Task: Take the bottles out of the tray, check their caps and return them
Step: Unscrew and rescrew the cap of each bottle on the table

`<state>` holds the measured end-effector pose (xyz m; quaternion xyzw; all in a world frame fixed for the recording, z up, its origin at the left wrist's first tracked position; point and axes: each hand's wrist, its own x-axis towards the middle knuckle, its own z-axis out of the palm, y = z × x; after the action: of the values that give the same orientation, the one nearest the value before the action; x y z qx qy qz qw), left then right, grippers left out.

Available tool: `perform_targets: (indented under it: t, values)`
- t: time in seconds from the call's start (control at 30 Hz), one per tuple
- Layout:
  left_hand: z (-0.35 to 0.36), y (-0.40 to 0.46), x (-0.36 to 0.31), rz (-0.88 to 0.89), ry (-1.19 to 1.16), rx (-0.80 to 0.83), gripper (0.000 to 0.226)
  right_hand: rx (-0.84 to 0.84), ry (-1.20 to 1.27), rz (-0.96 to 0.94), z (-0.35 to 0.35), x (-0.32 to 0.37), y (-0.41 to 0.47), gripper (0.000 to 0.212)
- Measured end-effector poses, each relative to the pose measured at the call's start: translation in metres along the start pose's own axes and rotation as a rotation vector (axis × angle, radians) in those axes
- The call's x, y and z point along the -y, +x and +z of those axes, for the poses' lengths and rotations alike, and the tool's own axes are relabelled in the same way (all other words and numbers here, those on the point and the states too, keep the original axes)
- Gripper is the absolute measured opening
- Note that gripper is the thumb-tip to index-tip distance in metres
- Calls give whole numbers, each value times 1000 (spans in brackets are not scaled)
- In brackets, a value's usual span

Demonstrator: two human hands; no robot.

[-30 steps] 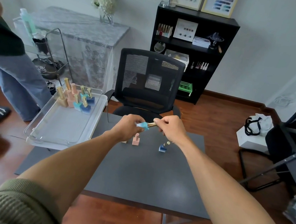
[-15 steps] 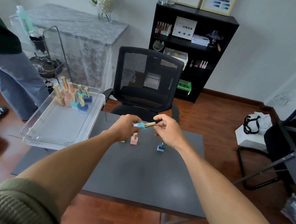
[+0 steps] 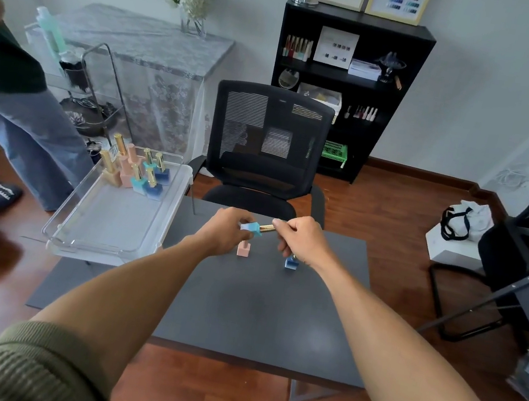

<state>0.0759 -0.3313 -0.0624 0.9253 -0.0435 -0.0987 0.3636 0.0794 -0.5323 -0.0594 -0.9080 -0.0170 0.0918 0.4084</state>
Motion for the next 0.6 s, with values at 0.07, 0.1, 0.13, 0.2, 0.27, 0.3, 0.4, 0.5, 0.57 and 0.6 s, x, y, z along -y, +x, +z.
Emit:
perform_targets:
  t: [0.07, 0.1, 0.13, 0.2, 0.27, 0.3, 0.4, 0.5, 0.57, 0.6]
  values:
    - [-1, 0, 2, -2, 0, 5, 18, -10, -5, -3, 1, -1, 0, 33]
    - [-2, 0, 2, -2, 0, 7, 18, -10, -3, -22, 1, -1, -1, 23]
    - [-2, 0, 3, -3, 2, 8, 18, -4, 2, -53, 0, 0, -1, 19]
    - [-3, 1, 2, -8, 10, 5, 20, 14, 9, -106, 1, 0, -1, 29]
    - [-3, 1, 2, -10, 11, 3, 22, 16, 15, -130, 1, 0, -1, 25]
    - [-3, 1, 2, -11, 12, 3, 22, 11, 15, -134, 1, 0, -1, 22]
    - [-2, 1, 1, -11, 13, 5, 22, 10, 5, -119, 3, -1, -1, 11]
    - [-2, -1, 1, 0, 16, 3, 21, 20, 8, -79, 4, 1, -1, 10]
    - [-1, -2, 2, 4, 17, 3, 19, 26, 6, -56, 5, 1, -1, 19]
    - [-1, -3, 2, 1, 14, 3, 18, 31, 3, -50, 6, 1, -1, 24]
